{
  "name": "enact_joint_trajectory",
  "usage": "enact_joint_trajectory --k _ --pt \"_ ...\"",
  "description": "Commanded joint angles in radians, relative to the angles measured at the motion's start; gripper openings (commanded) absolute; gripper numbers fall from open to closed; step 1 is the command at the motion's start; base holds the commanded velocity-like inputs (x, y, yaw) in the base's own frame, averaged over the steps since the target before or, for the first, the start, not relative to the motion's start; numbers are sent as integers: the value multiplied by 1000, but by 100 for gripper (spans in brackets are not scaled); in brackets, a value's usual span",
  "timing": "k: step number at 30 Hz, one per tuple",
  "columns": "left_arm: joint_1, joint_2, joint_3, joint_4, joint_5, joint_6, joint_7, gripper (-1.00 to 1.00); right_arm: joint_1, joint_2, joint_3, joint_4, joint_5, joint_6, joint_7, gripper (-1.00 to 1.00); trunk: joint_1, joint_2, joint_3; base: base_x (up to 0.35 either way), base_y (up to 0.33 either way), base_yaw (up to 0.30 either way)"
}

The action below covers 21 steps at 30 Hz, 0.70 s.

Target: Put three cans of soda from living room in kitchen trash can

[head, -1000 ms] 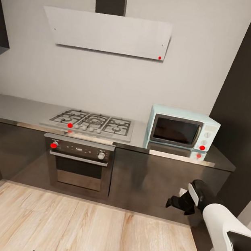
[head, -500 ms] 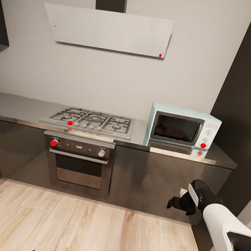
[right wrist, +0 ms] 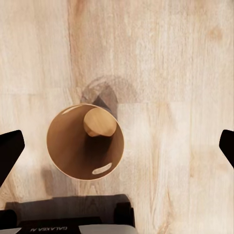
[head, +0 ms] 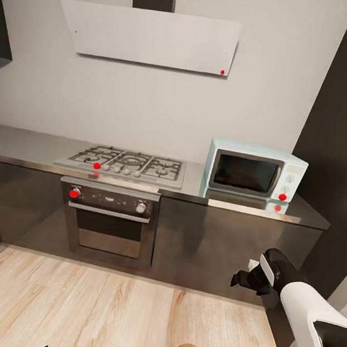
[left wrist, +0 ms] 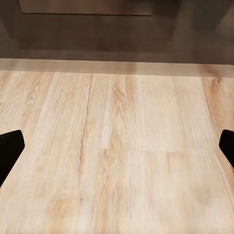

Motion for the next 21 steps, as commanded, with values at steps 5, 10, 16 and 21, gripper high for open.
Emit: enact_joint_trajectory --k 5,10,16,21 --pt "1 0 0 0 1 0 0 100 1 -2 0 -1 1 -3 0 100 19 -35 -16 0 0 0" --pt "1 0 0 0 2 0 0 100 2 -4 0 -1 1 -4 0 100 38 -70 -31 0 0 0" --pt "1 0 0 0 2 0 0 100 3 -4 0 -1 1 -9 0 100 61 -112 -50 0 0 0" --pt "1 0 0 0 1 0 0 100 3 -4 0 0 1 -32 0 100 81 -147 -66 0 0 0"
